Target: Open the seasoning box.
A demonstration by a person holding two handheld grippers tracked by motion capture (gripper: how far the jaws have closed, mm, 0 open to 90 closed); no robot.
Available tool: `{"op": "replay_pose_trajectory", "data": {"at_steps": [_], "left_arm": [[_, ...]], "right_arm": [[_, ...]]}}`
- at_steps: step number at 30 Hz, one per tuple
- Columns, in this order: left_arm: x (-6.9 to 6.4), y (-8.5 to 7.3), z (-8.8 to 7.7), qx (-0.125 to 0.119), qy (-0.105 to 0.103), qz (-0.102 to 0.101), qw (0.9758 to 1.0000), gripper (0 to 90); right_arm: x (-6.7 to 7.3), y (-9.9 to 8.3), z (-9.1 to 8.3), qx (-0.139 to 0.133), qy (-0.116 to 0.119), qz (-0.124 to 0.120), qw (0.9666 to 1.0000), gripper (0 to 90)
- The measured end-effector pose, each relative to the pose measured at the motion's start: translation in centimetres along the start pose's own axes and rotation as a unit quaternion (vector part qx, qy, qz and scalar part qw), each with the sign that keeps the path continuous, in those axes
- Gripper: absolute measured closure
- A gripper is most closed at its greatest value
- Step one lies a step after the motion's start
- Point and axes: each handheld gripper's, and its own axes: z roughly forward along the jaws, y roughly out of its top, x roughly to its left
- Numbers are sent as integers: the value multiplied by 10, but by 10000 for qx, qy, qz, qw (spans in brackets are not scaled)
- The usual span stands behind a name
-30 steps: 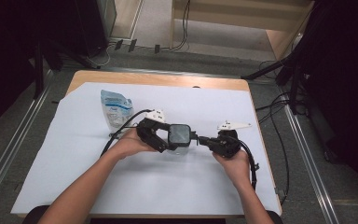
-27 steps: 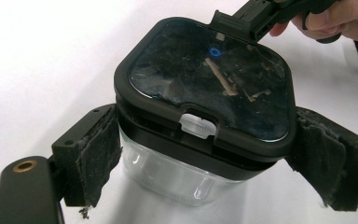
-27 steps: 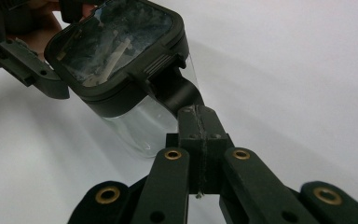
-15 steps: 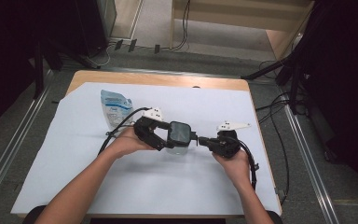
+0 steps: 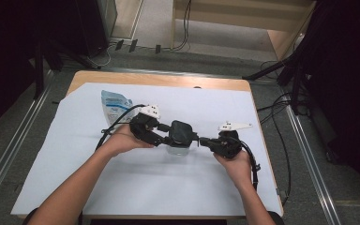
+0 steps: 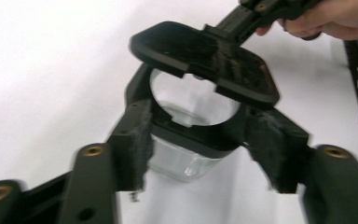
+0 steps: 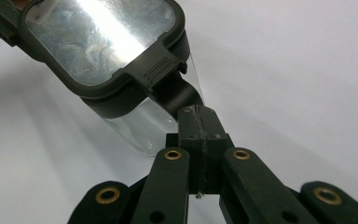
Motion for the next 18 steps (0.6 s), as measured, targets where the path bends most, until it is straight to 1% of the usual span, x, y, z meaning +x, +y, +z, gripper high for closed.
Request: {"op": "replay_pose_trajectory", "data": {"at_steps": [1, 2, 6, 7, 8, 9, 11, 12, 13, 14, 17, 18], "left_arm": [[0, 1, -1, -18, -45, 5, 10000, 498], [1, 3, -3, -48, -118, -49, 9999, 535], [5, 4, -5, -113, -189, -183, 9996, 636], [6, 5, -5, -105, -227, -176, 9995, 668], [6, 6, -5, -70, -253, -126, 9996, 702], [5, 7, -5, -54, -250, -124, 9996, 756], [3, 11, -6, -40, -244, -23, 9997, 839], [2, 13, -6, -28, -279, 7, 9996, 870], [1, 15, -5, -38, -254, 16, 9997, 886], [0, 17, -5, -68, -284, 4, 9996, 900], [-2, 24, -3, -71, -316, -16, 9995, 900], [-2, 25, -2, -93, -358, -22, 9993, 900]], "right_arm": [[0, 0, 0, 0, 1, 1, 10000, 900], [0, 0, 0, -1, 7, 8, 10000, 900], [0, 0, 0, 0, 16, 23, 10000, 900], [0, 0, 0, -3, 22, 23, 10000, 900], [0, 0, 0, -4, 22, 25, 10000, 900], [0, 0, 0, -4, 27, 29, 10000, 900], [0, 0, 0, -13, 42, 48, 10000, 900], [0, 0, 0, -16, 46, 49, 10000, 900], [0, 0, 0, -15, 42, 48, 10000, 900], [0, 0, 0, -16, 39, 48, 10000, 900], [0, 0, 0, -26, 46, 67, 10000, 900], [0, 0, 0, -31, 45, 77, 10000, 900]]}}
